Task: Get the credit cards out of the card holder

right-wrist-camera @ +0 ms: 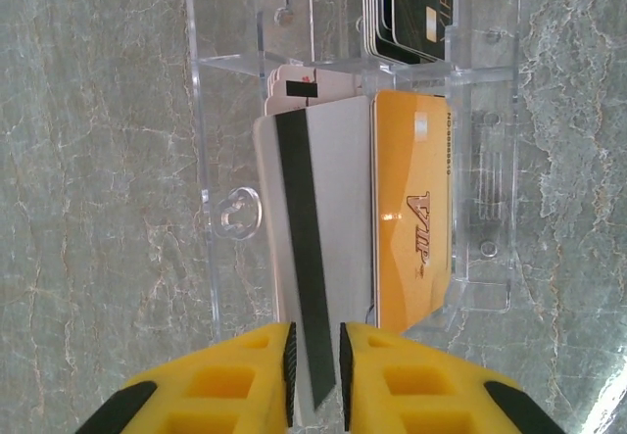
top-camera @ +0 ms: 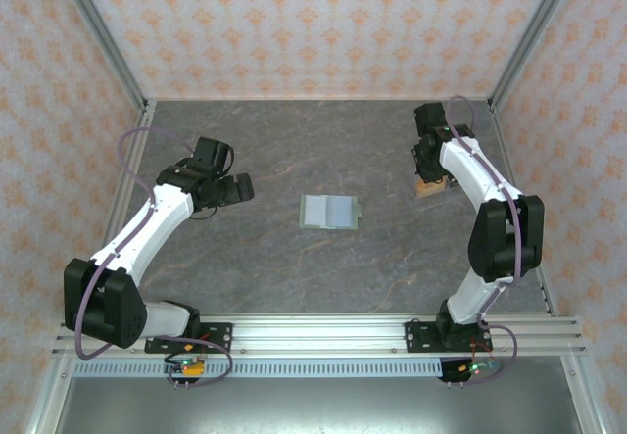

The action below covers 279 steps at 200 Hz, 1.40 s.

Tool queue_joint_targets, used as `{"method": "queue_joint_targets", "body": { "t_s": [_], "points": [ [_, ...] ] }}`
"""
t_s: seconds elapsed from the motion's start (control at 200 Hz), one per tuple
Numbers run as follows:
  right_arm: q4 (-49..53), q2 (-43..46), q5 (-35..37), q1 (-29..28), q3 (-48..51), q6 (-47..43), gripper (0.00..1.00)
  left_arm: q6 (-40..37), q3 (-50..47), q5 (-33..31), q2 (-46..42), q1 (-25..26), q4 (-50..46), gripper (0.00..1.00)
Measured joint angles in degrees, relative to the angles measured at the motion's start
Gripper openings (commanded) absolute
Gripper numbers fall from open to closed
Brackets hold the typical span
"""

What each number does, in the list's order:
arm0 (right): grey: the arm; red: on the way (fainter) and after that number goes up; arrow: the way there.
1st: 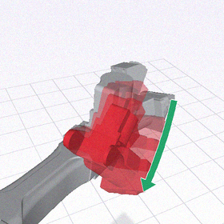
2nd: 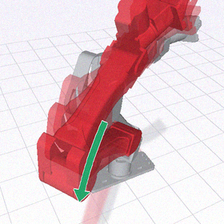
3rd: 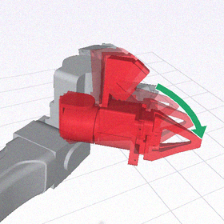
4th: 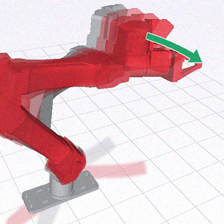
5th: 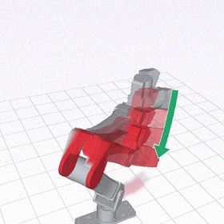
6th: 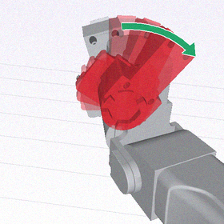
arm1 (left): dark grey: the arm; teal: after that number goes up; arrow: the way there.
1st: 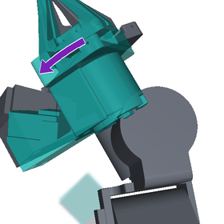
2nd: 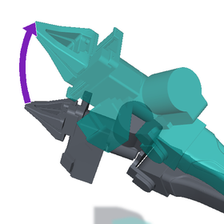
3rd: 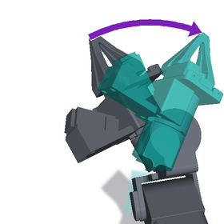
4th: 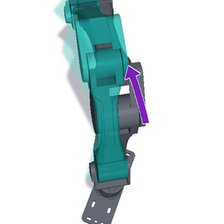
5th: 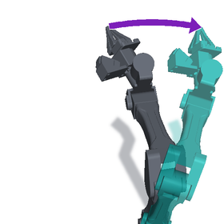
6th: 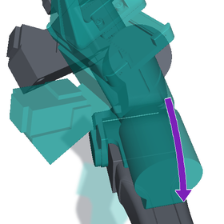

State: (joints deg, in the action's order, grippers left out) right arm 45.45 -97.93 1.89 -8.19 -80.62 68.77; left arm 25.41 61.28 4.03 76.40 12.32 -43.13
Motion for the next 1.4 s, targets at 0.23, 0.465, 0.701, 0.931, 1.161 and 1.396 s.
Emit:
{"method": "queue_joint_targets", "body": {
  "t_s": [0.23,0.465,0.701,0.931,1.161,1.396],
  "points": [
    [-0.02,0.00,-0.37,0.07,0.00,-1.22,0.21,0.00,0.00,0.00,0.17,0.00,-0.02,1.00],
    [-0.04,0.00,-0.68,1.53,0.02,-3.04,0.26,0.00,0.00,0.00,0.26,0.00,-0.02,1.00],
    [-0.66,2.16,-0.81,0.81,0.15,-11.04,0.54,0.24,-0.63,1.53,0.26,0.00,0.24,1.00],
    [-3.19,10.32,-0.79,-6.80,3.21,-21.84,0.66,1.92,-1.84,8.17,1.38,0.07,3.32,0.98],
    [-6.67,9.03,-7.93,-17.00,5.68,-31.87,0.61,5.09,-1.77,13.20,7.28,4.92,8.48,0.89],
    [-7.30,3.21,-14.25,-23.12,7.54,-37.18,0.50,9.29,0.70,16.70,17.99,12.98,13.25,0.68]
  ]
}}
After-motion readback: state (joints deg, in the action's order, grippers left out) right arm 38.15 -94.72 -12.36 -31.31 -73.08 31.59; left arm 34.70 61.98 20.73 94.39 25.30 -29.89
